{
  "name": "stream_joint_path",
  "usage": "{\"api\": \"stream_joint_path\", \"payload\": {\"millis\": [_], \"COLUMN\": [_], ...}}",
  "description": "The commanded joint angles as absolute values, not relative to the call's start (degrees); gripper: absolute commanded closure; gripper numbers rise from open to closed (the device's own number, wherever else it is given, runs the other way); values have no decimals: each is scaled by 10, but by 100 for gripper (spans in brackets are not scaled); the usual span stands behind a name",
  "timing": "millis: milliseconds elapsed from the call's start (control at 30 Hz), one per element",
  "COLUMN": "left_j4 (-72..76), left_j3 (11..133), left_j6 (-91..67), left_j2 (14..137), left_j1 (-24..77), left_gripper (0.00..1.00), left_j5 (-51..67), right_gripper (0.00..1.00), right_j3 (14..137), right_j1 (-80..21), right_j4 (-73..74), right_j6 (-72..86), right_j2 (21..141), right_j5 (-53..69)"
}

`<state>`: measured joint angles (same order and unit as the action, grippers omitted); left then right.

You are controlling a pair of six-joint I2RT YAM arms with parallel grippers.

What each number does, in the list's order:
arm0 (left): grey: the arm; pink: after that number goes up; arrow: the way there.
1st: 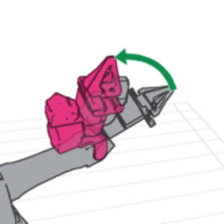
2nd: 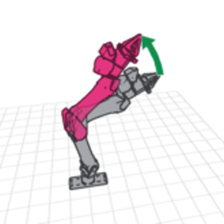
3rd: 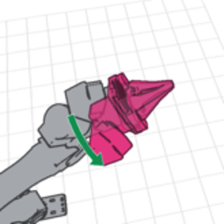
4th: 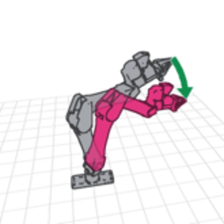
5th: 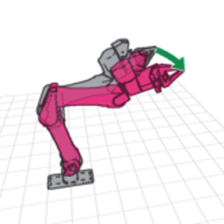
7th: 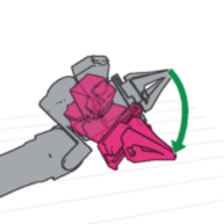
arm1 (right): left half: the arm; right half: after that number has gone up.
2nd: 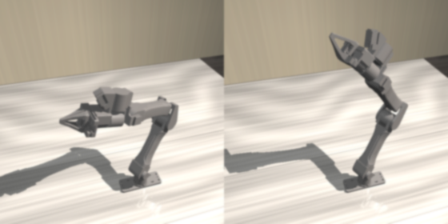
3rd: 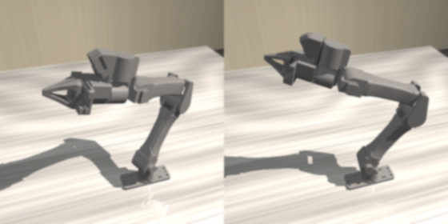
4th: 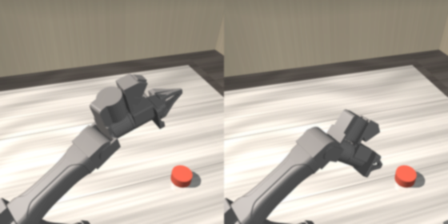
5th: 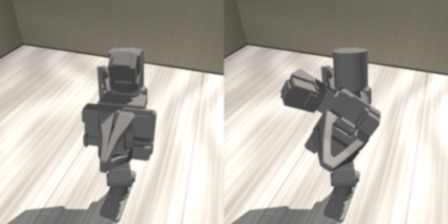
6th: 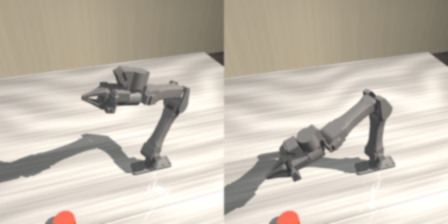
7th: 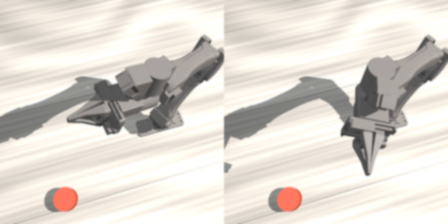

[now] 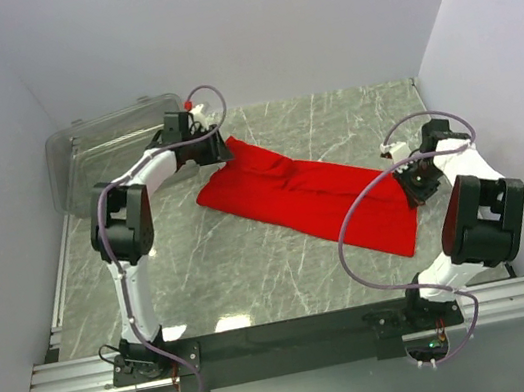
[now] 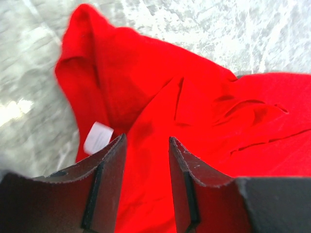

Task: Fold and stack the t-shirts
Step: Fold the tshirt

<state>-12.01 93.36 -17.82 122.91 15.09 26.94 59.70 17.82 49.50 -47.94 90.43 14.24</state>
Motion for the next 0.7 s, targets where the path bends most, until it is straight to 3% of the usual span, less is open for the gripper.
{"api": "stream_joint_path", "payload": {"millis": [0,500,533,667], "left_j4": [-148,-207,-207,-207], "left_j3": [990,1064,1065,1067], "left_j6": [-137,-91,-90,-88], "left_j2": [1257,1335,1335,1335], "left_j1": [170,212,214,214], "left_gripper": [54,59,61,87], "left_j5": [251,135,131,120], "right_gripper": [100,100,100,100], "right_j3": [620,606,606,607], "right_j1": [179,179,180,180], "right_j4": [512,517,516,519], "right_j6": [-488,-480,-479,-476], "right_j2": [876,860,860,857], "right_j5": [170,194,196,202]}}
